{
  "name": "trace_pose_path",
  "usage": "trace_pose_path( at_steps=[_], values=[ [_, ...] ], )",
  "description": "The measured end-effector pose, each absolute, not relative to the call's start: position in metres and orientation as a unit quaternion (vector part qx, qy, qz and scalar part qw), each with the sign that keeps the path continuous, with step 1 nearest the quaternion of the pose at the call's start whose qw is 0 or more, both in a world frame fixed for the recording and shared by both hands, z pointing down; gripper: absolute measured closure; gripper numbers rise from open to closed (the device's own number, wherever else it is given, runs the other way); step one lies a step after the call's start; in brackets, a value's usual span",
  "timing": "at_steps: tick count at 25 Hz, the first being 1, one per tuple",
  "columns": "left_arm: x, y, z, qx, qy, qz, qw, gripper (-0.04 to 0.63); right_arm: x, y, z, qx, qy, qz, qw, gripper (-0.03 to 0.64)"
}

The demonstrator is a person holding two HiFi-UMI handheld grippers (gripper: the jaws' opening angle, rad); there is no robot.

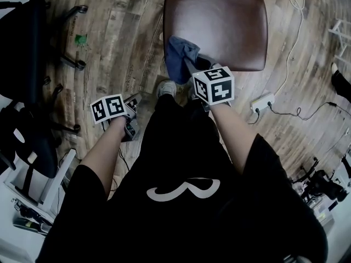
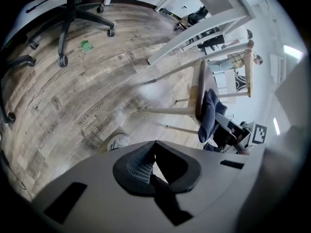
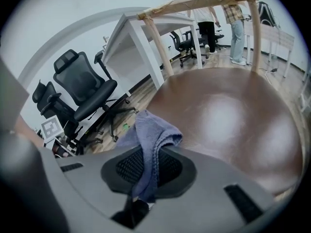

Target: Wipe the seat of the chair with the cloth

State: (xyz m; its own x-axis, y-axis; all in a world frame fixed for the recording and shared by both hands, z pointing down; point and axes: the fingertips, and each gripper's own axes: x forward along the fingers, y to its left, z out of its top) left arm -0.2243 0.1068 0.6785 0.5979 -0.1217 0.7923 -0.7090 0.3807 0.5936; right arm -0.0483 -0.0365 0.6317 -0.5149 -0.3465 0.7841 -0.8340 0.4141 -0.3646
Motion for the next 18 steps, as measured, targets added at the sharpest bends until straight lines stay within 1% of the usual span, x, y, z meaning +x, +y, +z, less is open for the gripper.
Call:
trace_pose_path(
  at_steps=[9,18],
  values=[
    [-0.184,0.121,0.680,0.524,-0.383,0.214,0.730,0.581,-0.009,-0.034,0.634,0.380,-0.781,0.377,0.323,0.566],
    [-0.141,0.119,0.678,0.539,-0.370,0.230,0.721,0.581,0.071,-0.038,0.635,0.421,-0.760,0.362,0.337,0.566]
  ],
)
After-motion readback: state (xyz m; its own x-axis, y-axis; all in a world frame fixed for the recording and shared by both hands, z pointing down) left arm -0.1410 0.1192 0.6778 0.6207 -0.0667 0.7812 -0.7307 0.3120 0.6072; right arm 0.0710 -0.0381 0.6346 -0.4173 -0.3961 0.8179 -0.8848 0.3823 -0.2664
